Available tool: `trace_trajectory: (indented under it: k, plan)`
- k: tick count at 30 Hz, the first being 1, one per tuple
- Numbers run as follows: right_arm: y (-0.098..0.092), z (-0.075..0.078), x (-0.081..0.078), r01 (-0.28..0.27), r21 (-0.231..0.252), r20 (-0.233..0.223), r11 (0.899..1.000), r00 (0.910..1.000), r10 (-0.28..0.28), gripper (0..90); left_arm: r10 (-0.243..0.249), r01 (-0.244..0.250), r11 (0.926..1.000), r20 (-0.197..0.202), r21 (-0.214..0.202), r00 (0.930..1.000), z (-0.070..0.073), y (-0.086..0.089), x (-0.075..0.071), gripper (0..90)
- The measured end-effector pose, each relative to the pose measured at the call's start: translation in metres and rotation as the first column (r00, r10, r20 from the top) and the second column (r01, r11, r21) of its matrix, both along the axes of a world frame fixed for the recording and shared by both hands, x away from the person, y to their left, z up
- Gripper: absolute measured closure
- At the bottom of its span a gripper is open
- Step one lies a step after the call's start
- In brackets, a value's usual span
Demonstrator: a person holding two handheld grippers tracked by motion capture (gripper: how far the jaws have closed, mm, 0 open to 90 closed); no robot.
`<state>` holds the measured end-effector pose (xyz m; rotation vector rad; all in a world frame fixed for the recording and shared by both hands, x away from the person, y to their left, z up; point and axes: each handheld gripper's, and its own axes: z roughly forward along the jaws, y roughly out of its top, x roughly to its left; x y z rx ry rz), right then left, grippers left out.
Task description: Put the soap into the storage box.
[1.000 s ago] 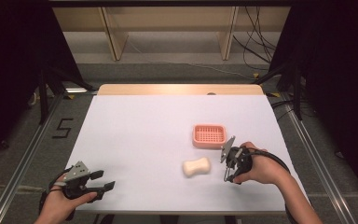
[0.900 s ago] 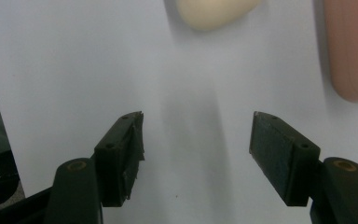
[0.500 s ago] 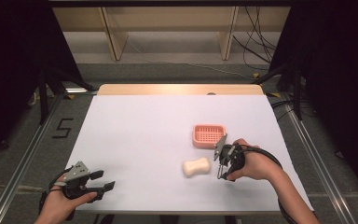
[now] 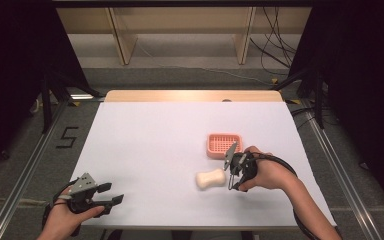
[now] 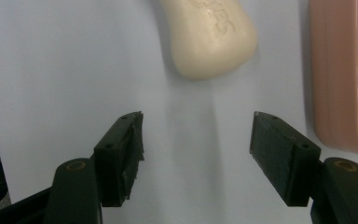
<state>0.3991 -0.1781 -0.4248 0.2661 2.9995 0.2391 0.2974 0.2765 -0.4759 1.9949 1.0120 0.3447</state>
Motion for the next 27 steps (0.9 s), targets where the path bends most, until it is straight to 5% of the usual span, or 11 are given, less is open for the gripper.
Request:
trace_trajectory:
  k: [6, 7, 9, 11, 14, 15, 23, 25, 27]
  plan:
    - [0.006, 0.004, 0.002, 0.016, 0.003, 0.004, 1.0, 0.9999, -0.016, 35.4, -0.003, 0.003, 1.0, -0.003, 0.001, 1.0, 0.001, 0.0, 0.0, 33.2]
    - [0.006, 0.004, 0.006, -0.037, 0.007, 0.022, 0.999, 0.9991, 0.036, 35.5, 0.003, -0.003, 1.0, 0.0, 0.0, 1.0, 0.0, 0.0, 0.0, 33.2]
    - [0.01, 0.006, 0.003, 0.021, 0.002, 0.008, 1.0, 0.9997, -0.021, 35.4, -0.003, 0.003, 1.0, -0.005, 0.0, 1.0, 0.001, 0.0, 0.0, 33.2]
    - [0.013, 0.006, 0.008, -0.039, 0.004, 0.029, 0.999, 0.9988, 0.039, 35.4, -0.003, 0.003, 1.0, -0.005, -0.001, 1.0, 0.001, 0.0, 0.0, 33.2]
    - [0.018, 0.006, 0.005, -0.006, 0.0, 0.011, 1.0, 0.9999, 0.006, 34.9, -0.004, 0.004, 1.0, -0.005, -0.002, 1.0, 0.0, 0.0, 0.0, 33.2]
    - [0.019, 0.005, 0.009, -0.052, 0.0, 0.023, 0.999, 0.9984, 0.052, 34.8, -0.004, 0.004, 1.0, -0.004, -0.002, 1.0, 0.0, 0.0, 0.0, 33.2]
    - [0.029, 0.006, 0.01, -0.022, 0.006, 0.014, 1.0, 0.9997, 0.022, 34.0, -0.01, 0.01, 0.9999, 0.007, 0.006, 0.9999, 0.001, 0.001, 0.001, 32.6]
    - [0.031, 0.005, 0.013, -0.068, 0.008, 0.019, 0.998, 0.9975, 0.068, 33.8, 0.0, 0.0, 0.9999, 0.0, -0.016, 1.0, 0.001, -0.001, 0.0, 32.6]
    - [0.034, 0.005, 0.01, -0.029, 0.008, 0.011, 1.0, 0.9995, 0.029, 33.6, 0.003, -0.003, 0.9998, -0.011, -0.019, 0.9999, 0.001, -0.001, -0.001, 32.6]
